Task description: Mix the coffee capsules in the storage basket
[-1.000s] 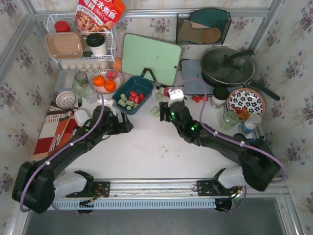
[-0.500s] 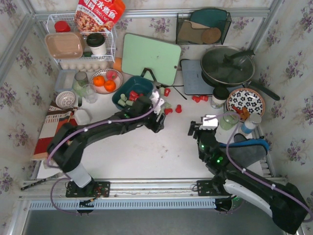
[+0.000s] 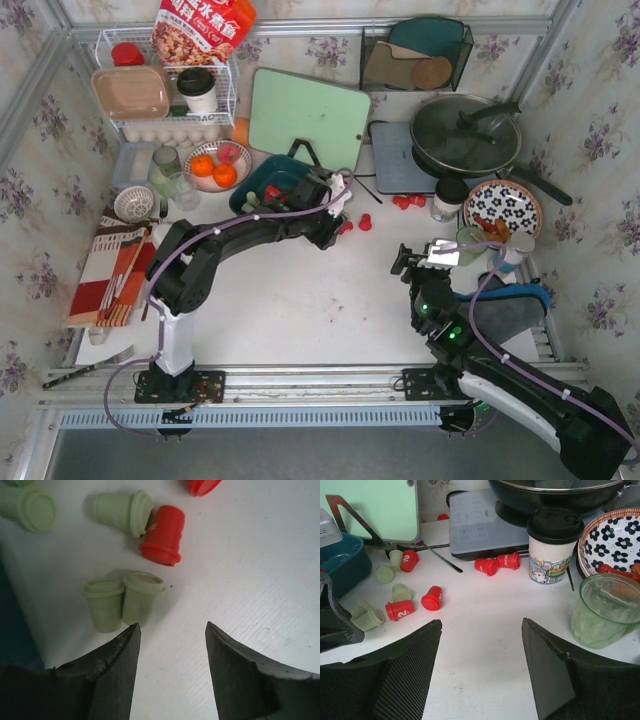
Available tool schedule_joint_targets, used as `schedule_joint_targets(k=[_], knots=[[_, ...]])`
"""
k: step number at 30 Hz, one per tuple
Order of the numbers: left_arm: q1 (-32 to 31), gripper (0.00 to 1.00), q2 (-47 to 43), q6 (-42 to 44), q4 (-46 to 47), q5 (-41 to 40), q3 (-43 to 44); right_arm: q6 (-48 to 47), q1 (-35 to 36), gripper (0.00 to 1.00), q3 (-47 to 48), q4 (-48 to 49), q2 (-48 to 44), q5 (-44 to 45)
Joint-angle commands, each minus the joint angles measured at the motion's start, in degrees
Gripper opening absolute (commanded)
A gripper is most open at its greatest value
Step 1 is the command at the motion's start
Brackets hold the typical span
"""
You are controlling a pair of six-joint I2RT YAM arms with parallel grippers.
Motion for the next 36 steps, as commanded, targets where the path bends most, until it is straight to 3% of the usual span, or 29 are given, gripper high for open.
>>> schedule_joint_targets(k=[1,18,36], knots=[[0.69,0.58,1.44,1.56,-3.41,0.98,1.55,0.30,0.03,0.72,0.78,0.81,1.20,0.65],[1.68,0.57,6.88,3.60,-7.14,0.57,8.61,-0.34,0.02,0.73,1.16,1.75,4.72,-0.07],[1.86,0.54,7.73,3.70,-7.24,-0.03,7.82,-0.33,0.01,0.73,1.51,1.36,4.52,-0.66]])
